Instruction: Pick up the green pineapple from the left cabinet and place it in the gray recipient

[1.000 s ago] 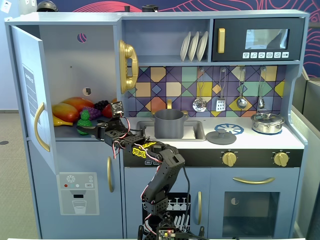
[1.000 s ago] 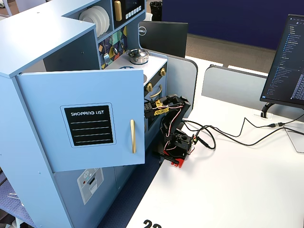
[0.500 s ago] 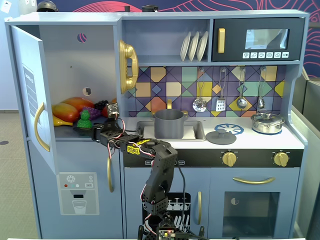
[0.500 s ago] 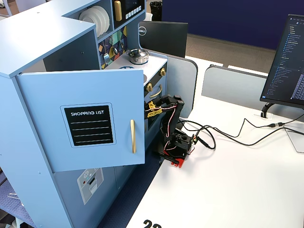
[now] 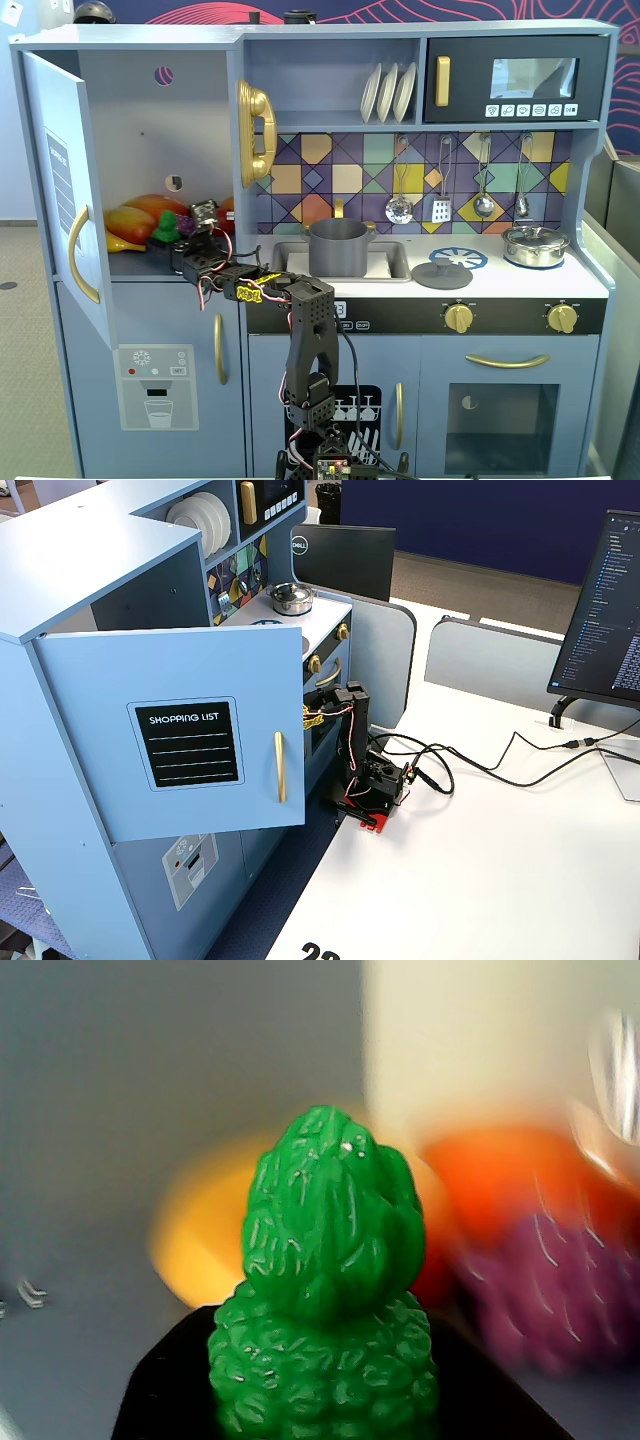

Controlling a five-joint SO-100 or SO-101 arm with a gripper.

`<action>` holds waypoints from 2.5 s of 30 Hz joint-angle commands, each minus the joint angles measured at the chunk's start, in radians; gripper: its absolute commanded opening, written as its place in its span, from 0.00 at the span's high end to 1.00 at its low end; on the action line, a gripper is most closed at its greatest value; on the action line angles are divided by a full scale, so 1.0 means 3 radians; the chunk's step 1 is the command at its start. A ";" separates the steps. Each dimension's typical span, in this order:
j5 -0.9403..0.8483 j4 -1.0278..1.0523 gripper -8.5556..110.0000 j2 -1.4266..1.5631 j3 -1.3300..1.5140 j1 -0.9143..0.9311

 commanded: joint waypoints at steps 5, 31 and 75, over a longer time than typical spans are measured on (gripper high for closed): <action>-0.0608 0.0000 0.93 0.2025 0.1094 -0.0348; 0.0276 0.1979 0.93 0.2357 -0.0087 0.3032; 0.0445 0.5343 0.90 0.4755 0.3574 0.2557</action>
